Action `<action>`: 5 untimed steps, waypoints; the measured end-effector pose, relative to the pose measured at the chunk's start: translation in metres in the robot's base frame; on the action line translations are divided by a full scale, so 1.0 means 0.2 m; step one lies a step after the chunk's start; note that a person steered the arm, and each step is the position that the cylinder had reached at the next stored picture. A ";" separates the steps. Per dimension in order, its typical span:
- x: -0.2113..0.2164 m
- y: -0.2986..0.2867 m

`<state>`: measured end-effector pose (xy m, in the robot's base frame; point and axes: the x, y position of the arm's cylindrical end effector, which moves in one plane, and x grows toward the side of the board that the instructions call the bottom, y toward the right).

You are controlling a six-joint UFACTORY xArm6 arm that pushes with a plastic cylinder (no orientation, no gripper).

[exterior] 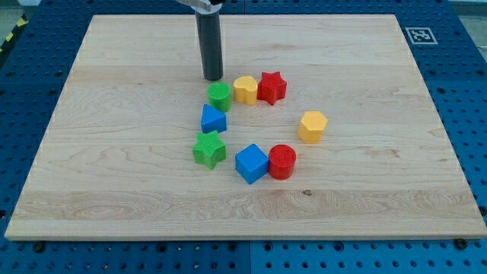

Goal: Move the green circle bottom left to the yellow heart

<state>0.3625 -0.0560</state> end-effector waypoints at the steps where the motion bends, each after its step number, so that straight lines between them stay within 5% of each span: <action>1: 0.06 0.00; 3: 0.18 0.08; 5: -0.03 0.04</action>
<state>0.3569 -0.0472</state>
